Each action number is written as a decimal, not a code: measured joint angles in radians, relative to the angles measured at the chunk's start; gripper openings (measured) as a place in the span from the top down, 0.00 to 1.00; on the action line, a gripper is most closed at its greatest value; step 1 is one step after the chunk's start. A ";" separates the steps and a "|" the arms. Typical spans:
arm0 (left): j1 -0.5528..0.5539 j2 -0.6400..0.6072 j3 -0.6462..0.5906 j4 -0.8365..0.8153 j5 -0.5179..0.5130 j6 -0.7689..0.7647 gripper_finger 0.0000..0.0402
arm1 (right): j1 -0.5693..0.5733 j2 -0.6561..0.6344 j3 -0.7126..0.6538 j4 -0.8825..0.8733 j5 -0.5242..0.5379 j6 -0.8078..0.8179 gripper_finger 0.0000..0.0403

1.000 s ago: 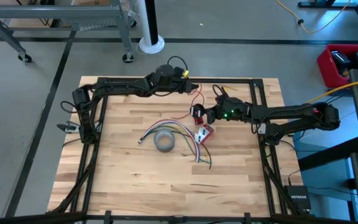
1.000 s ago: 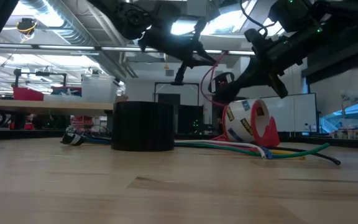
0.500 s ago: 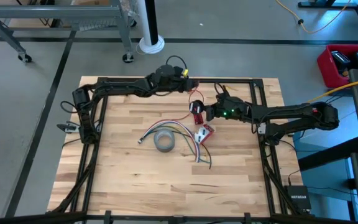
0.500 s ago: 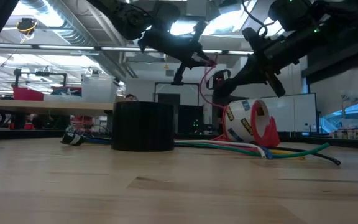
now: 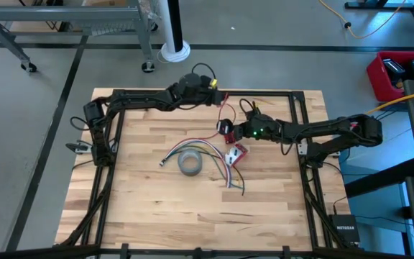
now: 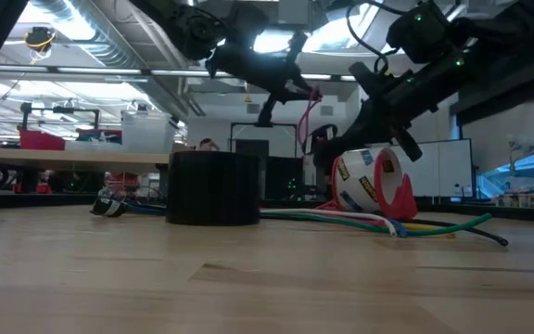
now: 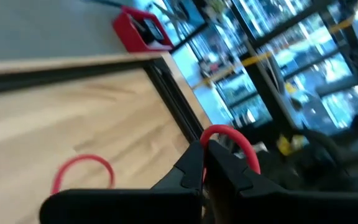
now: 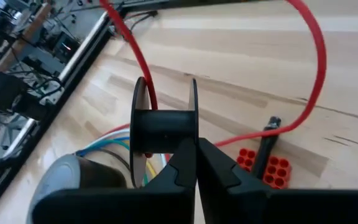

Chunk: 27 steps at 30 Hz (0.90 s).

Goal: Coil cords
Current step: Coil the red wire on the black spool

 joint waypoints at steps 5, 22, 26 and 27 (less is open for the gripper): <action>0.018 0.000 0.000 0.009 -0.056 0.014 1.00 | 0.000 0.000 0.000 -0.029 0.132 0.000 0.99; -0.036 0.000 0.000 -0.035 -0.028 0.031 1.00 | 0.000 -0.001 0.000 -0.085 0.456 0.043 0.99; -0.076 0.000 0.000 -0.072 -0.027 0.031 1.00 | 0.000 -0.001 0.000 -0.080 0.456 0.080 0.99; -0.085 0.000 0.000 -0.080 -0.027 0.031 1.00 | 0.000 -0.001 0.000 -0.072 0.456 0.091 0.99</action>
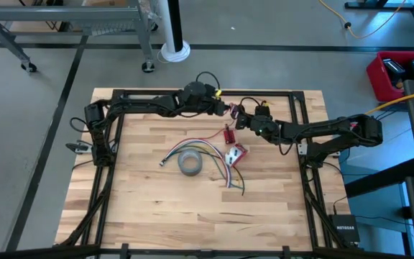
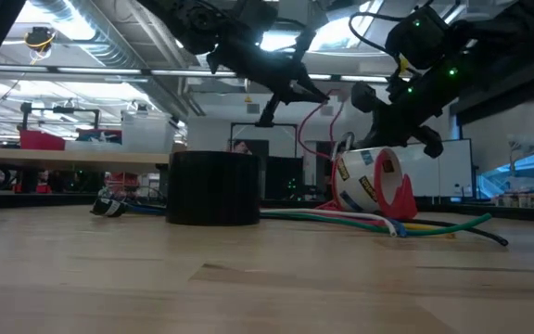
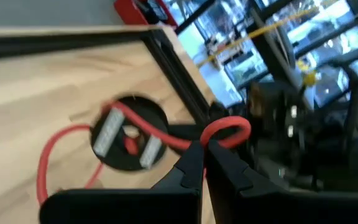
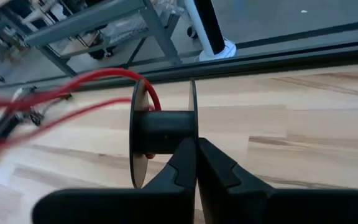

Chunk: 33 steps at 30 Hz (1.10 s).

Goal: Coil cords
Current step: Coil the red wire on the black spool

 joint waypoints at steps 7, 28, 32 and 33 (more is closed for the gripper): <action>-0.060 0.000 0.000 -0.005 0.000 0.000 1.00 | 0.000 0.000 0.000 0.103 -0.058 0.040 0.99; -0.104 -0.001 0.000 -0.089 0.000 0.122 1.00 | 0.000 0.000 0.000 0.249 -0.239 0.118 0.99; -0.102 -0.001 0.000 -0.094 0.000 0.103 1.00 | 0.000 0.000 0.000 0.257 -0.255 0.122 0.99; -0.103 -0.001 0.000 -0.096 0.000 0.097 1.00 | 0.000 0.000 0.000 0.257 -0.255 0.132 0.99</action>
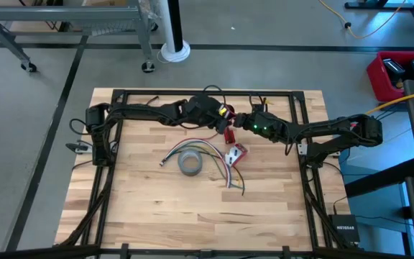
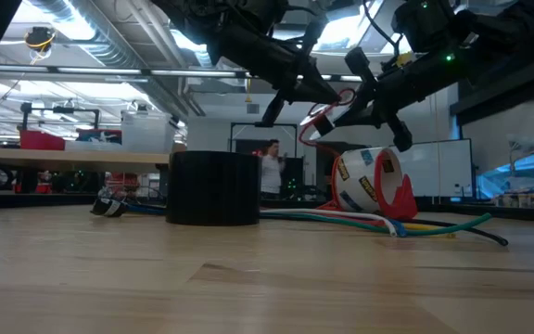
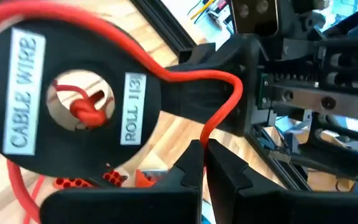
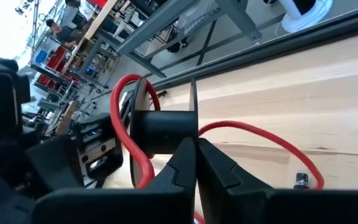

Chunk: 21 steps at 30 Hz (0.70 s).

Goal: Coil cords
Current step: Coil the red wire on the black spool

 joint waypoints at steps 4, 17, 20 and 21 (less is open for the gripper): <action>-0.020 0.000 0.000 -0.051 0.004 -0.003 1.00 | 0.000 0.000 0.000 0.029 -0.009 0.027 0.99; -0.048 -0.001 0.000 -0.172 0.006 0.006 1.00 | 0.000 0.000 0.000 0.118 -0.059 0.024 0.99; -0.046 -0.006 0.005 -0.122 0.008 0.002 1.00 | 0.000 0.000 0.000 0.100 -0.060 0.019 0.99; -0.045 -0.008 0.012 -0.121 0.008 0.003 1.00 | 0.000 0.000 0.000 0.096 -0.060 0.018 0.99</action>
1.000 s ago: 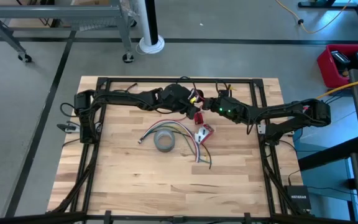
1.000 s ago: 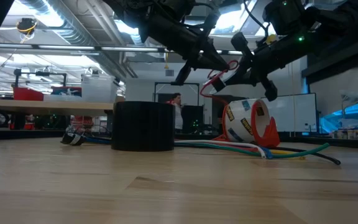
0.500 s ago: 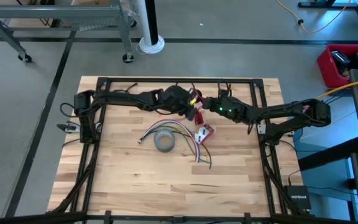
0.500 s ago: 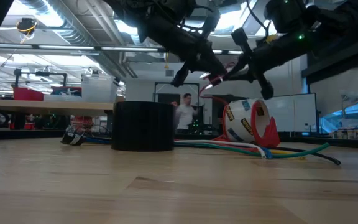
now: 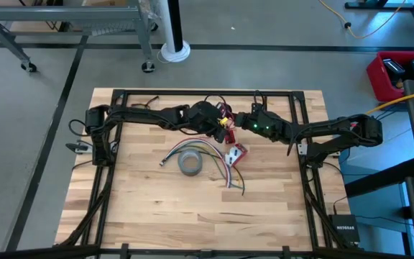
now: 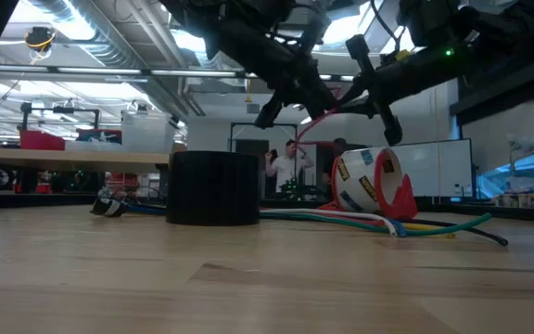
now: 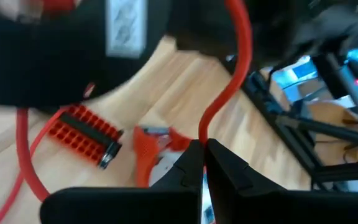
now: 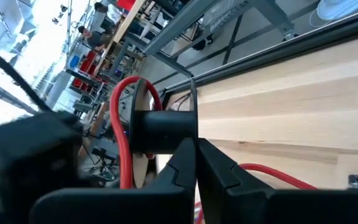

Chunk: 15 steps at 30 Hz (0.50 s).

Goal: Coil cords
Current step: Coil the red wire on the black spool

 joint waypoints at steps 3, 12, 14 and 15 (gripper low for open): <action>0.006 -0.004 0.027 0.006 0.000 0.004 1.00 | 0.000 0.000 0.000 -0.002 0.000 -0.011 0.99; 0.034 -0.009 0.072 0.004 0.000 0.024 1.00 | 0.001 0.000 0.000 -0.003 -0.087 -0.041 0.99; 0.038 -0.009 0.073 -0.007 -0.001 0.022 1.00 | 0.001 0.000 0.000 -0.001 -0.087 -0.044 0.99; 0.039 -0.009 0.073 -0.019 -0.001 0.013 1.00 | 0.001 0.000 0.000 -0.001 -0.085 -0.045 0.99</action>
